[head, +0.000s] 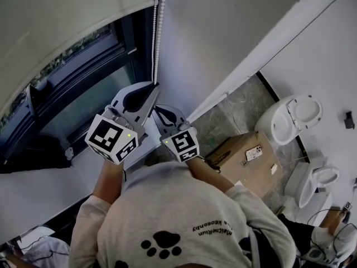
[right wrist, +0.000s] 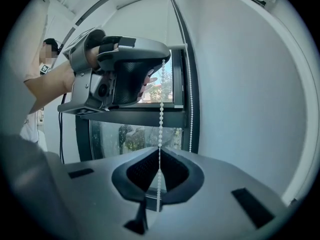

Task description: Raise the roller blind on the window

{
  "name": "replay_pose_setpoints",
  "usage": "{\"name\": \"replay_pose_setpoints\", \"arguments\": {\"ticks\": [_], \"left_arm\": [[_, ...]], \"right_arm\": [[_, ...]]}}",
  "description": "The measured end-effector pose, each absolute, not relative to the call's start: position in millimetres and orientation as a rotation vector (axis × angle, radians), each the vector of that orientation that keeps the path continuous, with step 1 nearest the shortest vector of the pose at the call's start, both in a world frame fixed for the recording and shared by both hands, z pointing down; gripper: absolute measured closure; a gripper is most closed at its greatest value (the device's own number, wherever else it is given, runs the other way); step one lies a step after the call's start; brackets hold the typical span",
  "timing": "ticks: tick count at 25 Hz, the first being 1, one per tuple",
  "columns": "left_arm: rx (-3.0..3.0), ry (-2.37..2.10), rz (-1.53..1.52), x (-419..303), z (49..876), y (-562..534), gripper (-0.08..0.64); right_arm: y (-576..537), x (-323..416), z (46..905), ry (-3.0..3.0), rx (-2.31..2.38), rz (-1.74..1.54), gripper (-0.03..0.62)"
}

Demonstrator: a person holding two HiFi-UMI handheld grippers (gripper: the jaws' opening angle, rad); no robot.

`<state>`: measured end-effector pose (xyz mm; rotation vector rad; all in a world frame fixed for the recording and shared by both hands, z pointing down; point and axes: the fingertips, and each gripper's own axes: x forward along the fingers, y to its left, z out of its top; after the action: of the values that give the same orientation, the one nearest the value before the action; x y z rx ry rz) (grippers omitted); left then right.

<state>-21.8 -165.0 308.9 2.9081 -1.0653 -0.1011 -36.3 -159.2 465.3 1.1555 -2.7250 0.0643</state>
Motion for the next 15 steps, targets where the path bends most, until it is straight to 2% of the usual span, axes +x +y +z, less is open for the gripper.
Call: {"name": "replay_pose_setpoints", "arguments": {"ticks": [15], "left_arm": [[2.911, -1.075, -0.116, -24.5, 341.2, -162.0, 0.552]], "right_arm": [[-157.2, -37.6, 497.8, -2.668, 1.124, 0.088, 0.58]]}}
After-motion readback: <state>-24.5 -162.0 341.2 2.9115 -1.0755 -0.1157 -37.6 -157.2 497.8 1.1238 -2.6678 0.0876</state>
